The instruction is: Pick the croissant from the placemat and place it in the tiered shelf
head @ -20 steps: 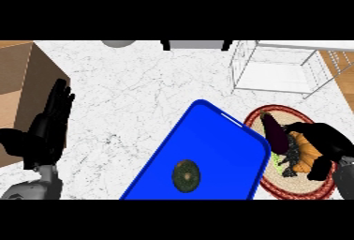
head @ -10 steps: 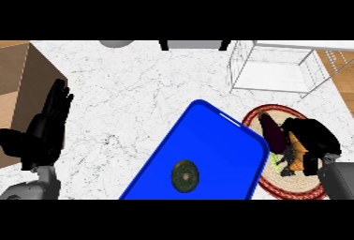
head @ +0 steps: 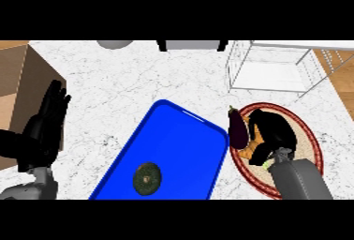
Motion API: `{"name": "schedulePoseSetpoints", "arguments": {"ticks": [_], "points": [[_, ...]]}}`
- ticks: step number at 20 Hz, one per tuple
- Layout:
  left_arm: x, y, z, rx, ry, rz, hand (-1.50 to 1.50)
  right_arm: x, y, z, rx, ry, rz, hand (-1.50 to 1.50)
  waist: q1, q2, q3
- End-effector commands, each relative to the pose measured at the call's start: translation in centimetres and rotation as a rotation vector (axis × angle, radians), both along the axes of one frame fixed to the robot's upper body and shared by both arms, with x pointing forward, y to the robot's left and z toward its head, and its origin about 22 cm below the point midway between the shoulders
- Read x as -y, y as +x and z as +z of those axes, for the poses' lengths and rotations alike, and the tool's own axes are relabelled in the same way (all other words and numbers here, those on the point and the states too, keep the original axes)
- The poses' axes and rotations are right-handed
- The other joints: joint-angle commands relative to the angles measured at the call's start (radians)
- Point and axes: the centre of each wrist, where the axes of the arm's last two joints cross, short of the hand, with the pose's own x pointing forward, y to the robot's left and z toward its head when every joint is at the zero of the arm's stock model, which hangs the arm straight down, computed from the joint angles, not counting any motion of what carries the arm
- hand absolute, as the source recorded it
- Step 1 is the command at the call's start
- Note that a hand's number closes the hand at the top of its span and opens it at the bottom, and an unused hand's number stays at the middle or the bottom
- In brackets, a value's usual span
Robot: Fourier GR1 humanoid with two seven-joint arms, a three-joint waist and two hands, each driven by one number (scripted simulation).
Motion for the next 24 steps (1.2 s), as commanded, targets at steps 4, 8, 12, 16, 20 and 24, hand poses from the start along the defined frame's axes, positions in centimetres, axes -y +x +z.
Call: {"name": "schedulePoseSetpoints", "arguments": {"ticks": [4,8,12,16,20,24], "points": [[-0.7,0.4,0.3,0.005,0.016,0.019,0.00,-4.8,-1.8,8.2,0.236,0.328,-0.085,1.50,-0.012,0.001,0.013],[0.2,-0.7,-0.3,-0.014,0.006,0.008,0.00,-4.6,-3.1,14.2,0.367,0.416,-0.206,1.50,0.002,0.000,0.013],[-0.6,-1.7,-0.4,-0.006,-0.003,-0.010,0.00,-3.7,-4.2,18.1,0.507,0.385,-0.348,1.50,0.015,0.006,0.013],[0.5,-1.2,0.1,0.001,-0.005,-0.022,0.00,-1.8,-4.0,20.5,0.556,0.290,-0.393,1.50,0.017,0.009,0.014],[1.1,0.9,0.5,0.012,0.008,-0.012,0.00,0.7,-3.0,22.5,0.570,0.321,-0.401,1.50,0.016,0.011,0.014],[0.5,-0.1,0.1,0.014,0.007,-0.011,0.00,1.0,-0.3,21.4,0.590,0.314,-0.442,1.50,0.020,0.012,0.014]]}}
